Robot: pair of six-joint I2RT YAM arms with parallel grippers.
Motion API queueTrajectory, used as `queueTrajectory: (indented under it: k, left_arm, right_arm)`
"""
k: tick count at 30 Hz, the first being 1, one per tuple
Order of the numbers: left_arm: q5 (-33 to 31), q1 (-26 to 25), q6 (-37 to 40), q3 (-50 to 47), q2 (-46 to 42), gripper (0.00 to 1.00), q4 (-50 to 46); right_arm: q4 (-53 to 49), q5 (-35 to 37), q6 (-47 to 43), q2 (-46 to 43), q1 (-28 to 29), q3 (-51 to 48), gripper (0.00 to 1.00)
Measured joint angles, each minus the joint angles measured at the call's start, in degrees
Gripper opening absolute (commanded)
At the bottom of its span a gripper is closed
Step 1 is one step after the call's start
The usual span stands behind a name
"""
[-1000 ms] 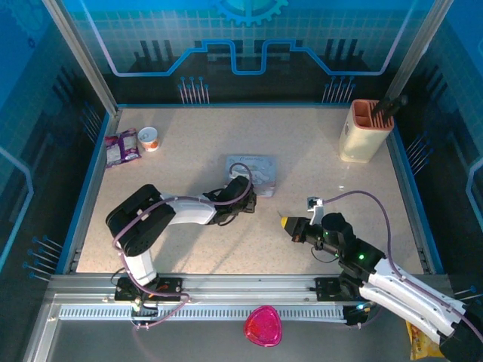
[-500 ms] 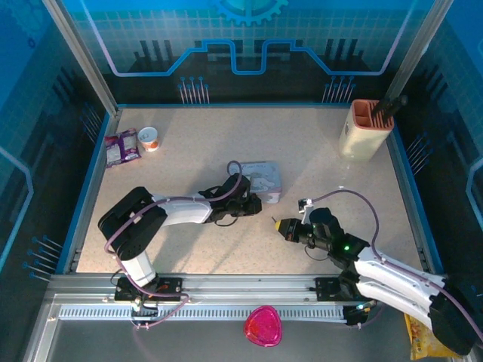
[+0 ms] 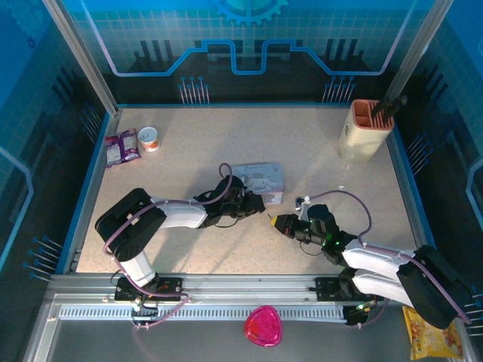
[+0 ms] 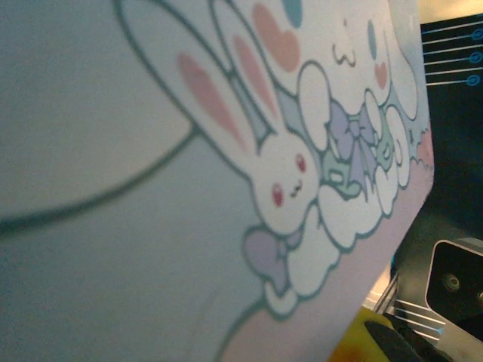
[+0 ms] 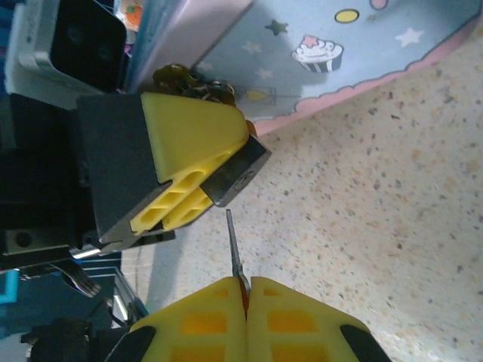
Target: Unlock the padlock with the key
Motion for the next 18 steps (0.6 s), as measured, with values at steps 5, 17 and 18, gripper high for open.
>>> queueTrajectory:
  k: [5, 17, 18]
  left_arm:
    - [0.72, 0.42, -2.12, -0.46, 0.00, 0.03, 3.56]
    - [2.80, 0.76, -5.03, -0.52, 0.00, 0.01, 7.69]
    - [3.04, 0.76, -5.29, -0.61, 0.00, 0.01, 8.11]
  right_arm:
    - [3.13, -3.30, 0.44, 1.36, -2.95, 0.00, 0.00]
    - [3.96, -13.38, -1.14, 3.15, -9.60, 0.00, 0.00]
    - [4.35, -14.14, -1.36, 3.61, -9.77, 0.00, 0.00]
